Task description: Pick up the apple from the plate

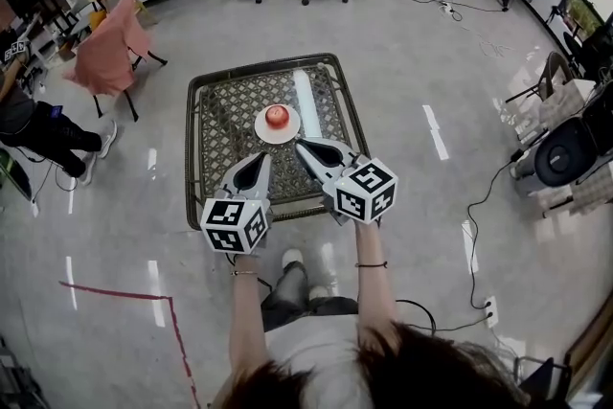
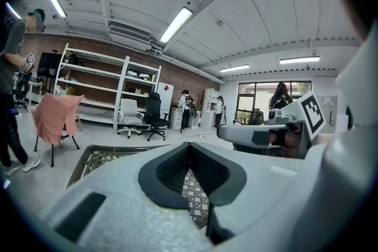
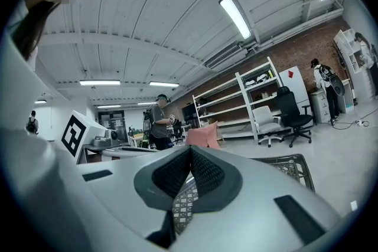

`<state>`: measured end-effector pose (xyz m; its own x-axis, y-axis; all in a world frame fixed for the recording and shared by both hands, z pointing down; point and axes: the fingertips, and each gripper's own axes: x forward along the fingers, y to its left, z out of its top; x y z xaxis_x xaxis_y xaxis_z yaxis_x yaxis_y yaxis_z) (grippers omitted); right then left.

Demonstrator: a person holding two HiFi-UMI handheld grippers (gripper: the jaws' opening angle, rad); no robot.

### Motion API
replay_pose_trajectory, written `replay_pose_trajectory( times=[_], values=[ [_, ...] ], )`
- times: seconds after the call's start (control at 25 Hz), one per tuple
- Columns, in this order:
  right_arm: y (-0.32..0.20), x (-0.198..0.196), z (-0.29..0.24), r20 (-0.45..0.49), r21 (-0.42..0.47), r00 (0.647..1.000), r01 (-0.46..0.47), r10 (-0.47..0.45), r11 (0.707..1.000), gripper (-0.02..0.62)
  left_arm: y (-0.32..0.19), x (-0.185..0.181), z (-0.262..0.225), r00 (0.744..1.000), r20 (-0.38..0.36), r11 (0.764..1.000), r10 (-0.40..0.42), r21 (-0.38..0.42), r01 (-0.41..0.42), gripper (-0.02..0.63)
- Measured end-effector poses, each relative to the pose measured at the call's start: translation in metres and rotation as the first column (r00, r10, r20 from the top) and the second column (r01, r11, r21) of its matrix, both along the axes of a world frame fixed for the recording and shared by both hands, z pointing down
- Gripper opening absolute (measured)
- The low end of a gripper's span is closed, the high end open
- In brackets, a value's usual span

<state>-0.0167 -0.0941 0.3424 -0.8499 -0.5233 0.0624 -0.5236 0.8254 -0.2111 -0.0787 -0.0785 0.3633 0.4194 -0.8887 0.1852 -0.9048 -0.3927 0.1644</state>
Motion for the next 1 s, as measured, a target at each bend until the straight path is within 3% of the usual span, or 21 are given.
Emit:
replay_pose_trajectory(
  times=[1.0],
  values=[
    [-0.078,-0.028,0.028,-0.018,-0.093,0.997,-0.081,0.08,0.992,0.009,-0.087,-0.029,0.025,0.994,-0.037,0.991,0.099,-0.083,-0.102,0.011]
  ],
)
